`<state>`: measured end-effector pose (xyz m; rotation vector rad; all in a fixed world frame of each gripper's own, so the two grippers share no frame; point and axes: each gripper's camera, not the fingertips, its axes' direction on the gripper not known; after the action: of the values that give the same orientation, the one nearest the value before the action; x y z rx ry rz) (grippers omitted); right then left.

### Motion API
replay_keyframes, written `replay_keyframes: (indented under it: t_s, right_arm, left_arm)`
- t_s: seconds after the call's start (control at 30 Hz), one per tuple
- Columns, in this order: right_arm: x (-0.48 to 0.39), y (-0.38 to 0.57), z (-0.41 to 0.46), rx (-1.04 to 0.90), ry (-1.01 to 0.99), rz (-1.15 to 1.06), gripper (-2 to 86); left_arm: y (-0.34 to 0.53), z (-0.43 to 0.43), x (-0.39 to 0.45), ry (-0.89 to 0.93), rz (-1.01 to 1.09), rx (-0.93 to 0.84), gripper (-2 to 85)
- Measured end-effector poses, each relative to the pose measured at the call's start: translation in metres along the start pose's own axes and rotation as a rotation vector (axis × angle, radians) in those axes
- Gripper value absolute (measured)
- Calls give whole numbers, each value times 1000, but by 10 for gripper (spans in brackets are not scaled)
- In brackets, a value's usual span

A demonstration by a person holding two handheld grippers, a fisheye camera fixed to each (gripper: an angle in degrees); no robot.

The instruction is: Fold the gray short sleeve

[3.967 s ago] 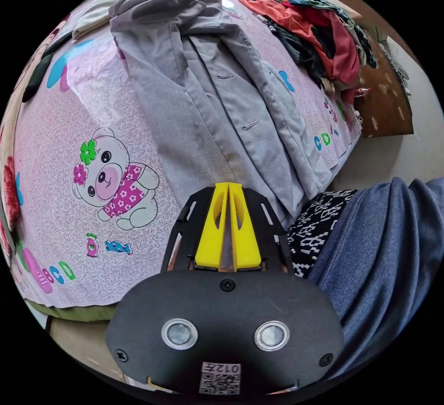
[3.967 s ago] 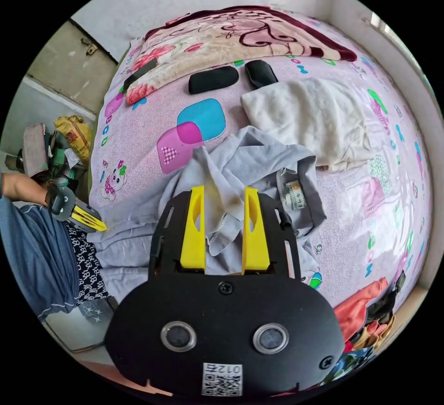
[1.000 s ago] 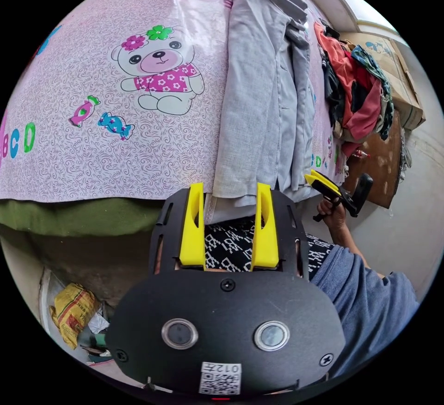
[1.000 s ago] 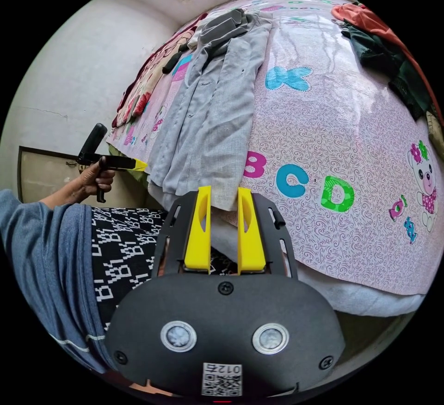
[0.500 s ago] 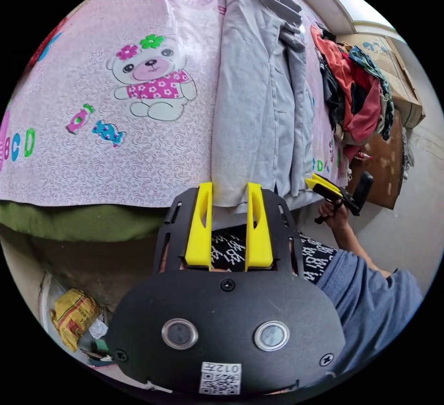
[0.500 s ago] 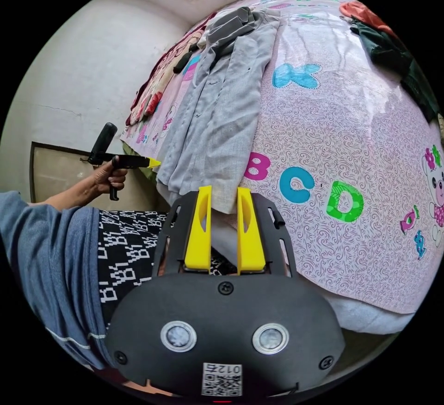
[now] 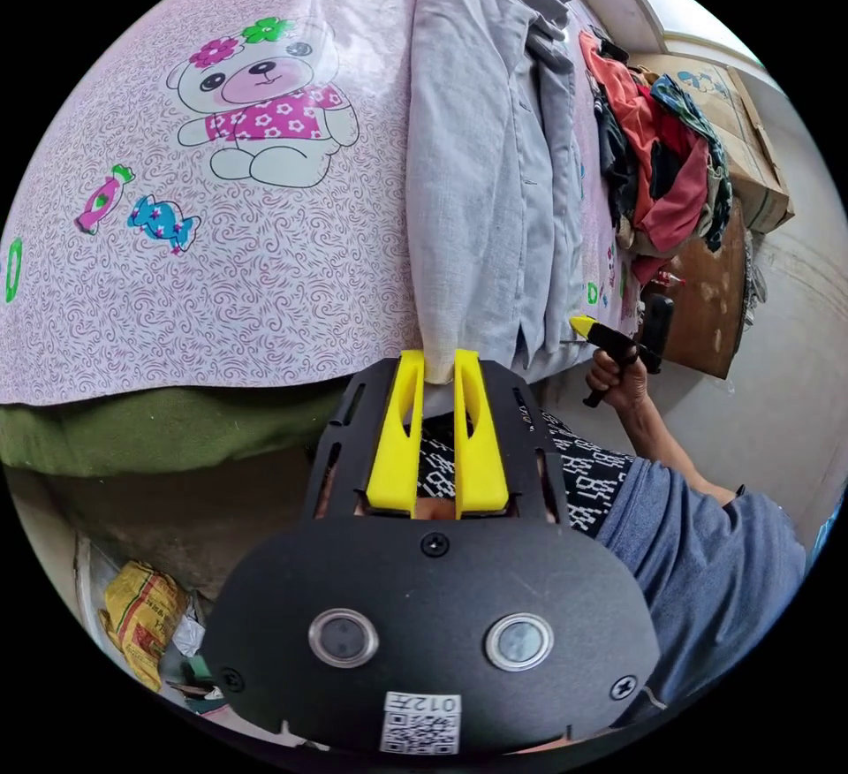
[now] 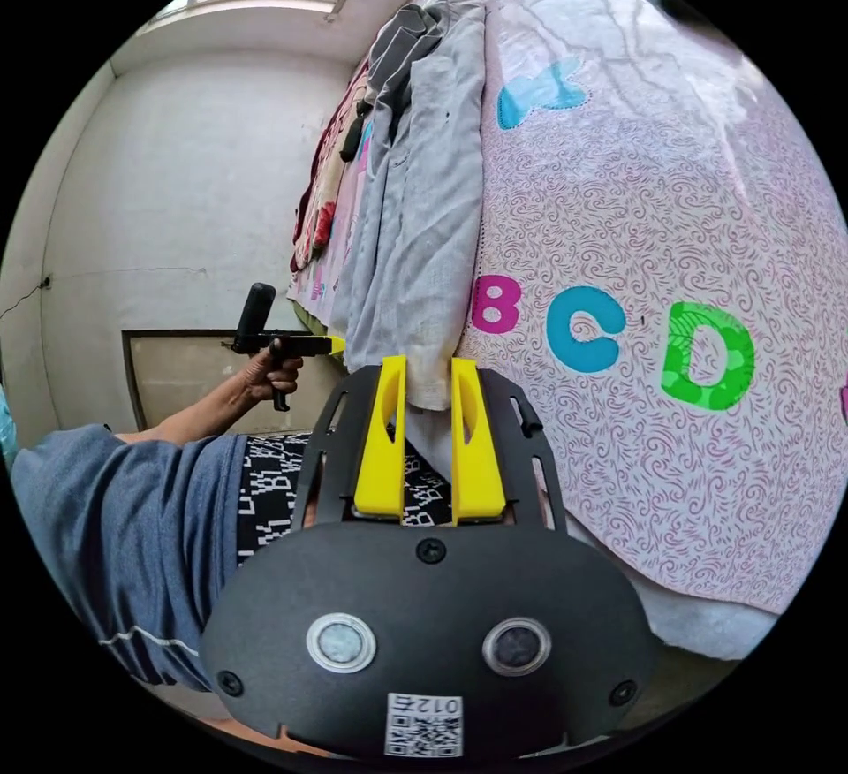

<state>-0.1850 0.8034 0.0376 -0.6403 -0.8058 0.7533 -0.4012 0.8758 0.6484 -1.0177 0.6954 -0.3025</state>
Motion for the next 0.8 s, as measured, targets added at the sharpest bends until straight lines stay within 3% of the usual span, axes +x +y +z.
replay_keyframes:
  t_s: [0.17, 0.37, 0.8]
  right_arm:
    - [2, -11, -1, -3, 22, -24, 20]
    - [3, -30, -32, 29, -133, -98, 8]
    - [3, -170, -66, 192, -258, -196, 5]
  left_arm:
    - [1, -17, 5, -22, 63, 27, 10]
    - [3, -66, 9, 206, 142, 61, 2]
    - [-86, -171, 34, 428, 227, 206, 7]
